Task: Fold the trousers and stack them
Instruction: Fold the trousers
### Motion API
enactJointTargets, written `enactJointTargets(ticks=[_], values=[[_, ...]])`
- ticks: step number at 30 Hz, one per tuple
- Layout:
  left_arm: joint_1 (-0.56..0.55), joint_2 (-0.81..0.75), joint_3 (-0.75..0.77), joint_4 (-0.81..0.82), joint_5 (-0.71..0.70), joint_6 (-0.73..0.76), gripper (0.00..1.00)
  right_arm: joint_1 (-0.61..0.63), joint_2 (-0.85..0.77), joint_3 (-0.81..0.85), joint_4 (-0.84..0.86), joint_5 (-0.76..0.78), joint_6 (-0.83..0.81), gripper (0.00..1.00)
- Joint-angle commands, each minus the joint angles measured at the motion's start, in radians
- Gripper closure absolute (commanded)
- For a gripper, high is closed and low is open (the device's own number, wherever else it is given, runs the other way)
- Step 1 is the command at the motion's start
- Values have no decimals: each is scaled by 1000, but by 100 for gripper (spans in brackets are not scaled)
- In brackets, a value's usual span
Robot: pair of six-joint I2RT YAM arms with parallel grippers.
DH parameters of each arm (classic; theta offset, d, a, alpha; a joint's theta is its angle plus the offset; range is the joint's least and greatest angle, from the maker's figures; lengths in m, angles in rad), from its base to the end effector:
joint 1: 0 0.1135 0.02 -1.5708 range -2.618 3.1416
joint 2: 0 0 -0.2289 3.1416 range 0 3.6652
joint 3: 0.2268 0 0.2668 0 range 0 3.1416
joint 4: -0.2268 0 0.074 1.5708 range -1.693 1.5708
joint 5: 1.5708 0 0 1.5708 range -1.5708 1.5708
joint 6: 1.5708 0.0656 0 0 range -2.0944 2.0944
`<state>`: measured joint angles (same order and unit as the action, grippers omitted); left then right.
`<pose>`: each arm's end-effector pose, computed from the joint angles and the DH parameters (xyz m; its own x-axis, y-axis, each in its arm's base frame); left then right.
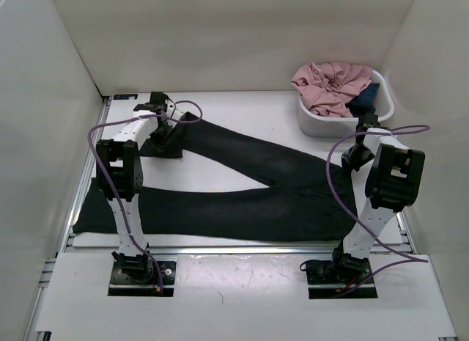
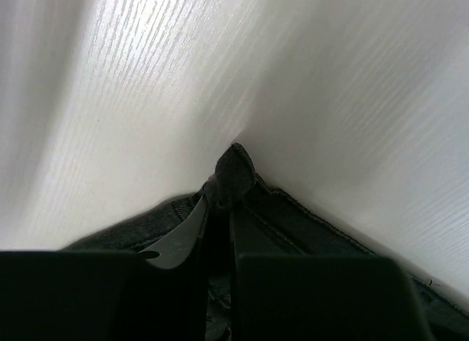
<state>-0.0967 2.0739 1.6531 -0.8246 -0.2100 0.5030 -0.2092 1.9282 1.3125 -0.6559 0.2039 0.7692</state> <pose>0.4356 -0.0285 0.1317 -0.8127 0.5525 -0.1849 0.4793 0.8144 0.3272 0.3765 -0.0935 0.0947 -0.4895 0.8003 -0.3464 0.8382 0.5413 0.0660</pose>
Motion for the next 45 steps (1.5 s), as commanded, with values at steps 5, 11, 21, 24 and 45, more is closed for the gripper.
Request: enactJointTargets(ticks=[5,11,21,24,45], values=[[-140,-20,31,-68,179,-52,12,-1,-9,-12,-10,-1,-30,100],[-150,69,74,-42,93,-96,12,-1,-29,-33,-10,19,-30,100],[-141,135,62,-4,12,-126,76,-1,-29,-44,-10,37,-30,100],[-92,144,62,8,1,-113,86,-1,-29,-44,-10,46,-30,100],[633,-581,-253,68,26,396,86,-1,-826,-430,-25,-54,-185,100]])
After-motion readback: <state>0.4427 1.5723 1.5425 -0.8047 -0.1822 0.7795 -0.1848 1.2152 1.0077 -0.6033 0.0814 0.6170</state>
